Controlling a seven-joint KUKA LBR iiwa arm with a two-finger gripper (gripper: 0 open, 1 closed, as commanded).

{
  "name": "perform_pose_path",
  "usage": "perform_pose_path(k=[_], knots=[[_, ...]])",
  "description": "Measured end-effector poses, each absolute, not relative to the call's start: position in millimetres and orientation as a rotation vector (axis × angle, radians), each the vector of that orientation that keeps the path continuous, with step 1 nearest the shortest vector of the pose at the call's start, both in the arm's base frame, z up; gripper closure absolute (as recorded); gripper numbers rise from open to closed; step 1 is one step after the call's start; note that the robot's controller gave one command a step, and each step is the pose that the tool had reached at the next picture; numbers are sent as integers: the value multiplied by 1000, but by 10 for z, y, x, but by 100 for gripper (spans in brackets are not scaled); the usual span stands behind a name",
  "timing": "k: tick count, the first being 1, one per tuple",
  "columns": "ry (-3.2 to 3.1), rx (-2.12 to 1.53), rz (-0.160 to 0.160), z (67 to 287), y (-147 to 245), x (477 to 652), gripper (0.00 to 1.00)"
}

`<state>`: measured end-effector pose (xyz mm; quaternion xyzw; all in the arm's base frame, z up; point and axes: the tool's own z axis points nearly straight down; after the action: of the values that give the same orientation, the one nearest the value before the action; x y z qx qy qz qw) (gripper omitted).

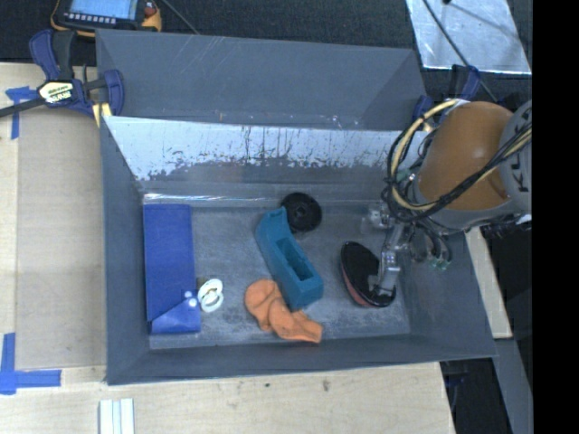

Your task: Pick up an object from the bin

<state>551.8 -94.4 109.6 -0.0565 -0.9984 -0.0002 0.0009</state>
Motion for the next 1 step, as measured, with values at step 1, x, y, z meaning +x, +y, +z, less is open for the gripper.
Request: perform_pose_path(k=[1], knots=[[-3114,-401,-3,849,-958,5311,0]])
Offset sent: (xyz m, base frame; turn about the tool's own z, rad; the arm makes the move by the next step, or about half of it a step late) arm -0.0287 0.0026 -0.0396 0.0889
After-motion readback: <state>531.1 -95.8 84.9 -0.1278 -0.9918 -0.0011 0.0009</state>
